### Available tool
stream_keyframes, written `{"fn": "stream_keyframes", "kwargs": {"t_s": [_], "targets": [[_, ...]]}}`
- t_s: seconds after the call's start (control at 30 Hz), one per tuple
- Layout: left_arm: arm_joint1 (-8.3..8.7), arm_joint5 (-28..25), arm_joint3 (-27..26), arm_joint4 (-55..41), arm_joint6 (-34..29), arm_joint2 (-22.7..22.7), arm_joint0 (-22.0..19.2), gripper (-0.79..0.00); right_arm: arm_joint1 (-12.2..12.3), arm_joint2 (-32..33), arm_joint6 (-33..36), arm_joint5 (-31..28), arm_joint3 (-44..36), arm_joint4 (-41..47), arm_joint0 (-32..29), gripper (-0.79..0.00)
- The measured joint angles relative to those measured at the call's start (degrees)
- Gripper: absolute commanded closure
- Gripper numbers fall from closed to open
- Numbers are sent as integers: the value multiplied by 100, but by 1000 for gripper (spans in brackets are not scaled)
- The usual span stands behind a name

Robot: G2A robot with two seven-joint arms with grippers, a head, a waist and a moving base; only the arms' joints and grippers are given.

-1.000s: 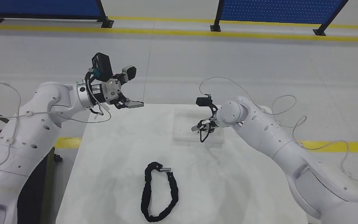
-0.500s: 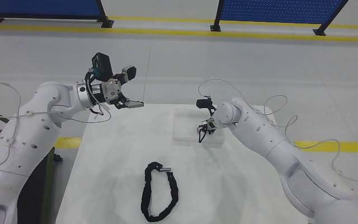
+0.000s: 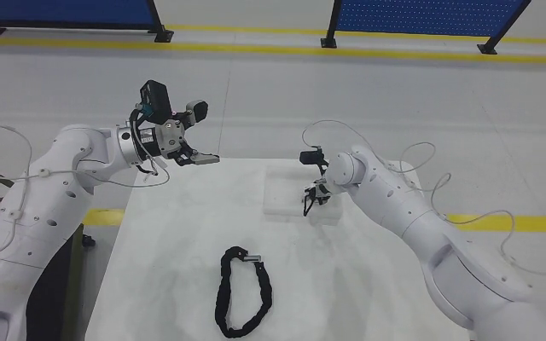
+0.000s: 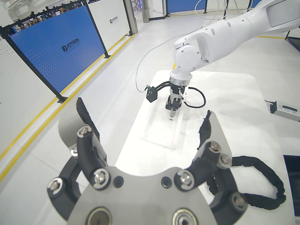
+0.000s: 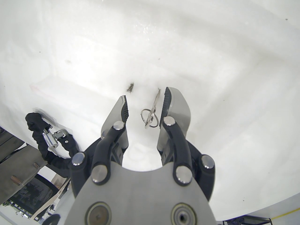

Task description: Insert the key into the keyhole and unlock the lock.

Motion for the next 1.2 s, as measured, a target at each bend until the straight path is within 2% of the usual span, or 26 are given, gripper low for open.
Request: {"fn": "stream_keyframes", "kwargs": {"t_s": [0.2, 0.43, 0.73, 0.8, 0.83, 1.2], "targets": [[0, 0, 0, 0, 0, 0, 0, -785, -37, 59, 76, 16, 45, -147, 3, -231], [0, 0, 0, 0, 0, 0, 0, -785, -101, 143, 7, 66, 154, -225, -47, -142], [0, 0, 0, 0, 0, 0, 0, -785, -190, 215, 109, -7, 309, -359, -38, -89], [0, 0, 0, 0, 0, 0, 0, -785, -209, 238, 112, -8, 347, -380, -42, -9], [0, 0, 0, 0, 0, 0, 0, -785, -218, 247, 114, -12, 362, -388, -45, 0], [0, 0, 0, 0, 0, 0, 0, -785, -293, 380, 175, 21, 537, -528, -4, 0]]}}
